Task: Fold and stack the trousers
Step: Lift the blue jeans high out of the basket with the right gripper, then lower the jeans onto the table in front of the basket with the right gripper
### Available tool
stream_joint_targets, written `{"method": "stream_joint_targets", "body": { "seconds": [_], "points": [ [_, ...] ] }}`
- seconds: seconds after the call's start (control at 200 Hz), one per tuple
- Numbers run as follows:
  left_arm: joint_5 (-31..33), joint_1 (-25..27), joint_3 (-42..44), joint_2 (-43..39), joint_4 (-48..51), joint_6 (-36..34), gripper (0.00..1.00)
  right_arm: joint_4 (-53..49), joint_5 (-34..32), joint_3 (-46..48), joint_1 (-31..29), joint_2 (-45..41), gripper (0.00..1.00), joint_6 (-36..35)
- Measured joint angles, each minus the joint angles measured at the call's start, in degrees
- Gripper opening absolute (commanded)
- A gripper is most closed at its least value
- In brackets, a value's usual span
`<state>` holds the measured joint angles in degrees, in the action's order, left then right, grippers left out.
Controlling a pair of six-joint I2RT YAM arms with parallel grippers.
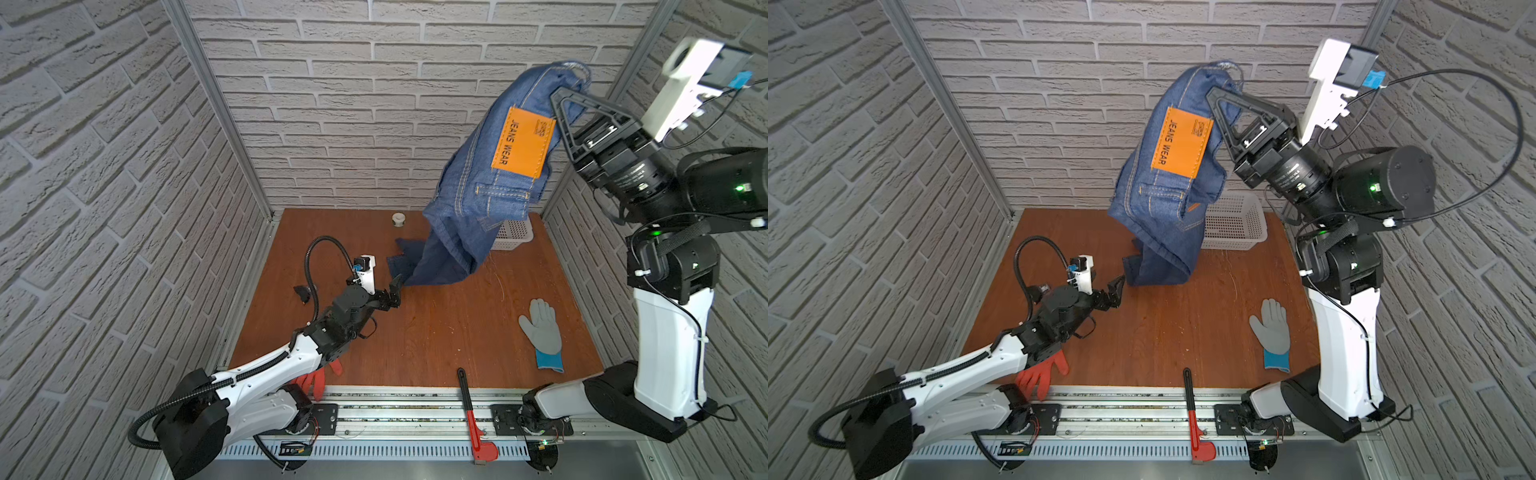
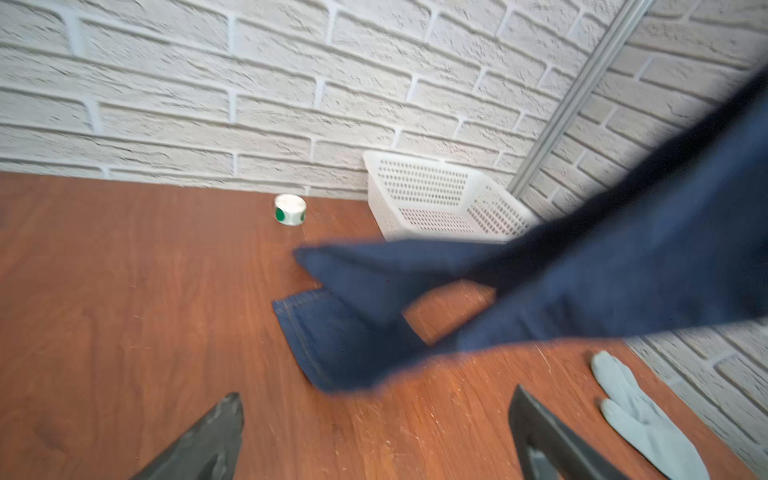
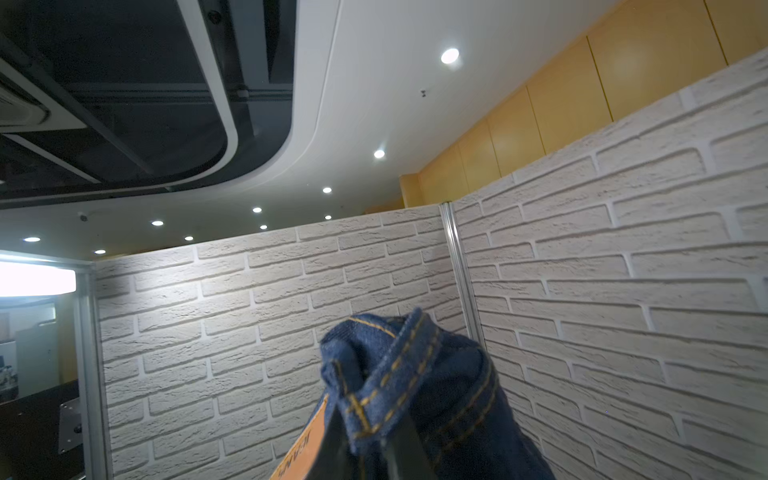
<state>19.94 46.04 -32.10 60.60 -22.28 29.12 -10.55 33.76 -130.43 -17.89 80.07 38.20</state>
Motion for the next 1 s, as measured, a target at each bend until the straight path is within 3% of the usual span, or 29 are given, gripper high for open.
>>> {"method": "stream_joint_targets", "body": {
  "seconds": [0.21,0.385,0.605,0.675,0.74,0.795,0.9,1.0],
  "points": [
    [4.4,0.0,2.1,-7.3,3.0,-1.6,0.98,-7.7,-3.1,21.6,0.1,-5.0,0.06,-5.8],
    [7.2,0.0,2.7,-11.7,6.6,-3.7,0.98,-14.7,-7.4,39.3,0.2,-3.6,0.06,-10.1],
    [8.7,0.0,2.9,-13.2,10.3,-4.7,0.98,-20.3,-16.4,48.9,0.2,4.3,0.11,-15.0],
    [9.0,0.0,2.9,-13.2,11.8,-4.5,0.98,-22.9,-22.2,49.7,0.2,5.1,0.25,-16.1],
    [9.4,0.0,2.5,-13.0,14.3,-3.8,0.98,-26.0,-29.2,49.7,0.2,4.9,0.55,-16.2],
    [9.7,0.0,1.6,-11.9,17.4,-3.2,0.98,-28.5,-34.9,49.8,0.2,4.4,0.67,-16.3],
    [10.0,0.0,-1.9,-8.1,23.2,-1.9,0.98,-33.2,-44.9,51.0,0.2,2.1,0.77,-16.0],
    [10.0,0.0,-4.9,-4.5,26.4,-1.0,0.98,-37.0,-51.4,52.2,0.3,-1.6,0.79,-15.6]
  ]
}}
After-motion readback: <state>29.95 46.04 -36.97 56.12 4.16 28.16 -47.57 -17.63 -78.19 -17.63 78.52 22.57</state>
